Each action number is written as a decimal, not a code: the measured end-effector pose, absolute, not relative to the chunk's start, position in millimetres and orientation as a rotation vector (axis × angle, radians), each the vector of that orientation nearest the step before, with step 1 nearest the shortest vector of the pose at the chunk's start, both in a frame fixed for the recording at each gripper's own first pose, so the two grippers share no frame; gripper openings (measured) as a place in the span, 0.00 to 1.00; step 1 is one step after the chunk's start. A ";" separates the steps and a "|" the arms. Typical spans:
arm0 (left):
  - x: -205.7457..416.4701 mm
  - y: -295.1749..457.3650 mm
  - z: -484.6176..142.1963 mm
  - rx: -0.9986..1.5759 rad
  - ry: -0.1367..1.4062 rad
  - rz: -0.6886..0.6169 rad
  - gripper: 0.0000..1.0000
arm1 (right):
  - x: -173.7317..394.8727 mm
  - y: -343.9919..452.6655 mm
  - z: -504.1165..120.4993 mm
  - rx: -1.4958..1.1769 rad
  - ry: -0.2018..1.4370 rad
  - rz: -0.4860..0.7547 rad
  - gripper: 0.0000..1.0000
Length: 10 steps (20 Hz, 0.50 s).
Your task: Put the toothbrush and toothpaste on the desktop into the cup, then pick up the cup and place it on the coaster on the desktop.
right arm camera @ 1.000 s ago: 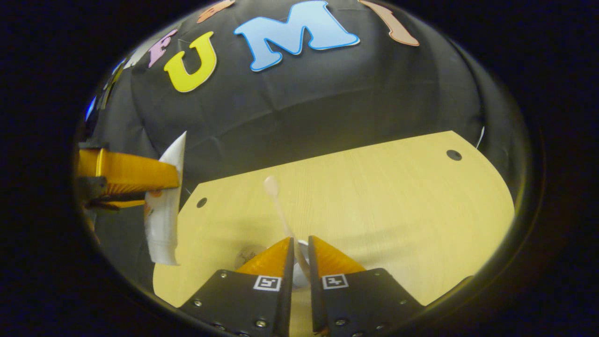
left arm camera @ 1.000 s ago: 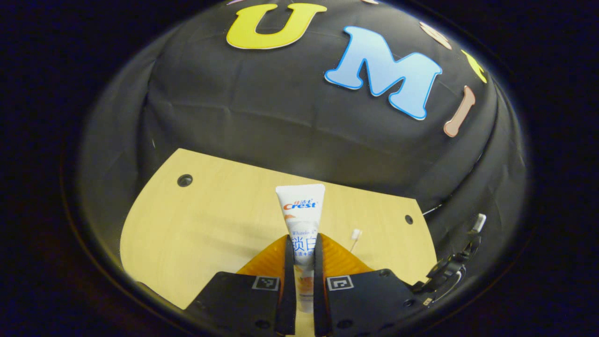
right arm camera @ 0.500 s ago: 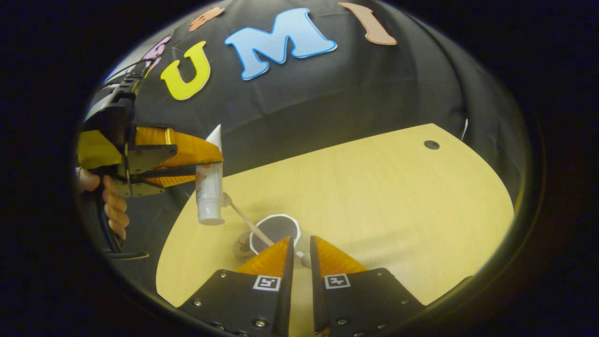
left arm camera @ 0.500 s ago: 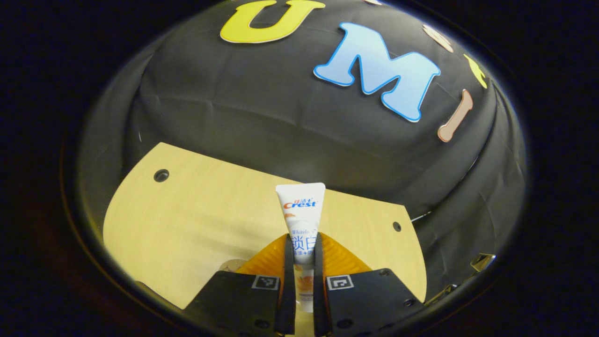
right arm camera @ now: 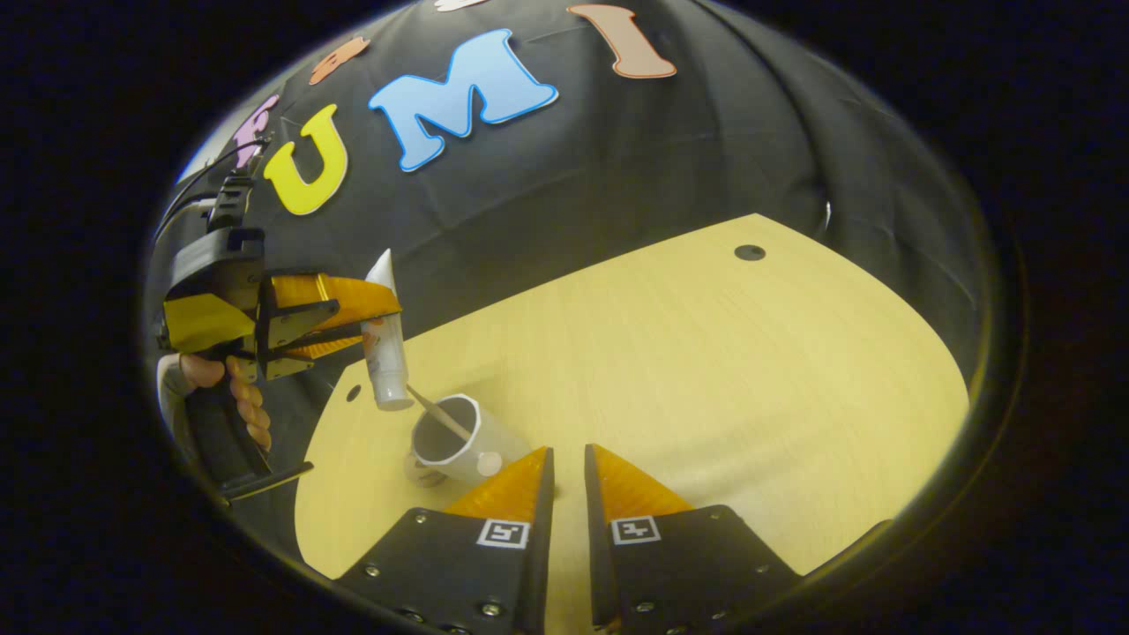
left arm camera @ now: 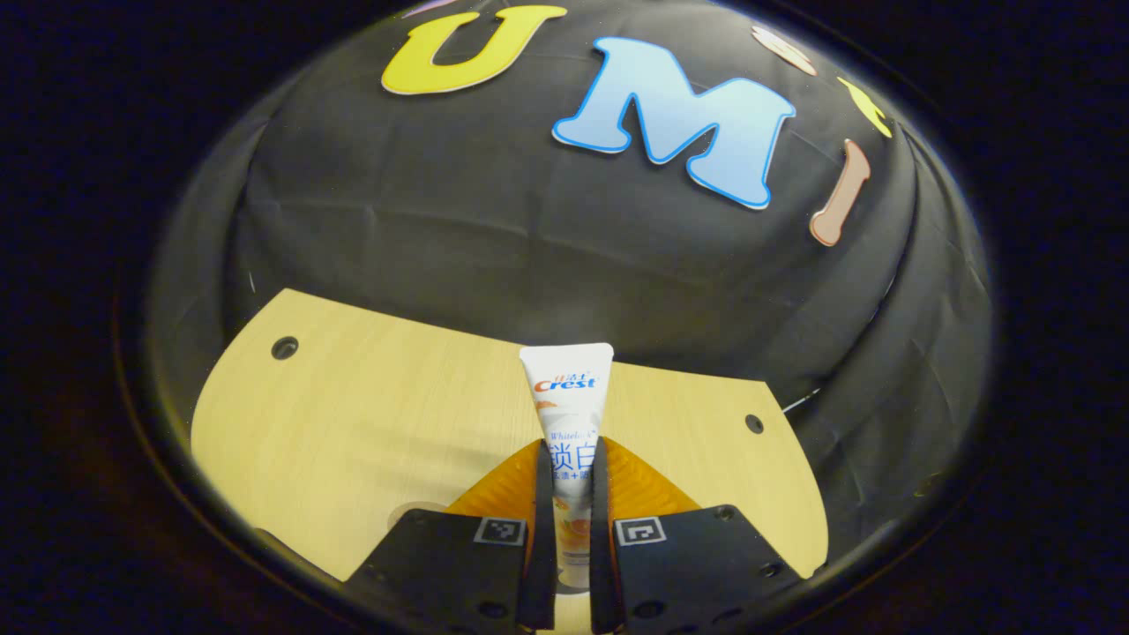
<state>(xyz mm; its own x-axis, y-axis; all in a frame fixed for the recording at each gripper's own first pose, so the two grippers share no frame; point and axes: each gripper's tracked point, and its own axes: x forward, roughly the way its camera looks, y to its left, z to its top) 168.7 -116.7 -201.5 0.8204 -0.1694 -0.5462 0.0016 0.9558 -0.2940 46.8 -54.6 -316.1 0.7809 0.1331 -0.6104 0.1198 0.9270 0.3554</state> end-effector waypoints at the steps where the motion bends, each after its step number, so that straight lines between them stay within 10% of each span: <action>1: 168.0 -121.3 -202.6 -0.270 0.584 -0.100 0.23 | 45.2 -59.5 -317.7 0.394 0.681 -0.001 0.19; 10: 148.3 -137.7 -210.9 -0.149 0.417 -0.096 0.23 | 32.8 -82.4 -325.3 0.399 0.688 -0.035 0.19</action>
<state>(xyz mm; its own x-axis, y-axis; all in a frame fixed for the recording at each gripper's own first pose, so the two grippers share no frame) 148.3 -137.7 -210.9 0.9102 -0.1229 -0.3956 0.0620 0.9846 -0.1632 32.8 -82.4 -325.3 0.7750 0.0986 -0.6242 0.1615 0.9240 0.3465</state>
